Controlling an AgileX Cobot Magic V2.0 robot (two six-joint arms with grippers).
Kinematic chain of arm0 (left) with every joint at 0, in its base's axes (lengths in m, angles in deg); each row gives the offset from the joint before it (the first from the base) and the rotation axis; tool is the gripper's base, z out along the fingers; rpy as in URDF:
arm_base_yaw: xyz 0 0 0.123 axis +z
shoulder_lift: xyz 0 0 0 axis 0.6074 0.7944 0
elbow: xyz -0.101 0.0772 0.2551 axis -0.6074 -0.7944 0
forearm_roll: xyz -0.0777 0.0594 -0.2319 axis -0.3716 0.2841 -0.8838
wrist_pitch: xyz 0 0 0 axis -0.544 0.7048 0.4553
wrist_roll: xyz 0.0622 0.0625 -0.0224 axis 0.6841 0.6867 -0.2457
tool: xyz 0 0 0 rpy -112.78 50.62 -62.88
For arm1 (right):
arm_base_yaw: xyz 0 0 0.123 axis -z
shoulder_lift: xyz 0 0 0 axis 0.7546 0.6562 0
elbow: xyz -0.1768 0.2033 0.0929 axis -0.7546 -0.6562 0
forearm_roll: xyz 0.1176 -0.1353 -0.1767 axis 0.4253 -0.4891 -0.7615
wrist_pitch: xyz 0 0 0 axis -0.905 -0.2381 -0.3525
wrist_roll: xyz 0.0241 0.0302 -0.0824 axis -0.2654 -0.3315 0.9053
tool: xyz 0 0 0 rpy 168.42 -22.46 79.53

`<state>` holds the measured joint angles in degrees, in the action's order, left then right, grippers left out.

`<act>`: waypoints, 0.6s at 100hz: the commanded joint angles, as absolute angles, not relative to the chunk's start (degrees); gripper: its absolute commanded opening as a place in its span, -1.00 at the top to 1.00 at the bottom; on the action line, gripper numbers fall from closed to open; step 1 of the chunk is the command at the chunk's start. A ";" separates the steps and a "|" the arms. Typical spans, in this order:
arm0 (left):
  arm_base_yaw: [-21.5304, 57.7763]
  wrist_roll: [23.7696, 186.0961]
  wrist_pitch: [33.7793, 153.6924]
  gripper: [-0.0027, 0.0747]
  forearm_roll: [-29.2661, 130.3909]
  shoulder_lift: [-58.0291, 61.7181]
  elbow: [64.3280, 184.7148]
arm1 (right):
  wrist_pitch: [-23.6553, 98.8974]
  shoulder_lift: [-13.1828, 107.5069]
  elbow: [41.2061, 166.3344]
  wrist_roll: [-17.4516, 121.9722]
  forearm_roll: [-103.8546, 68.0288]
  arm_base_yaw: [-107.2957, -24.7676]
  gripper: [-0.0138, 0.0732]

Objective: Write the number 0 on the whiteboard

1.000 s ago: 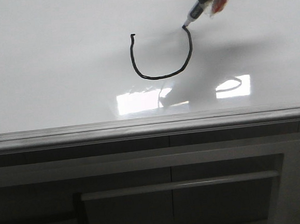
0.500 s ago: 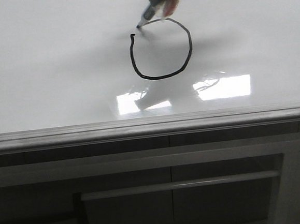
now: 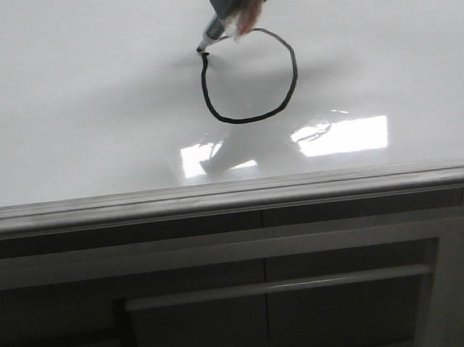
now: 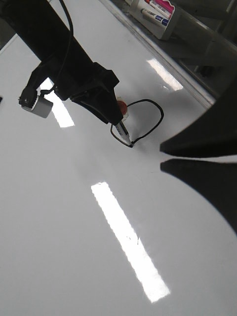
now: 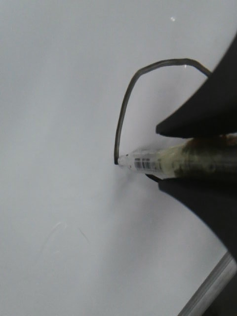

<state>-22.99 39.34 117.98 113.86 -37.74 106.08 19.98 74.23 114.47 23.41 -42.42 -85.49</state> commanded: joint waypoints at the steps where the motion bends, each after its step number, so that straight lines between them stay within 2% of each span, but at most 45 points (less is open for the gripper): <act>1: -23.26 38.74 113.87 0.98 115.25 -37.13 107.41 | 15.10 74.86 114.80 23.52 -43.12 -85.11 0.80; 29: -23.26 38.74 113.87 0.98 115.04 -37.13 107.41 | 15.75 72.23 115.33 23.52 -42.47 -85.11 0.80; 60: -23.26 38.74 113.87 0.98 115.04 -37.13 107.41 | 12.24 63.14 123.99 26.36 -37.05 -85.11 0.80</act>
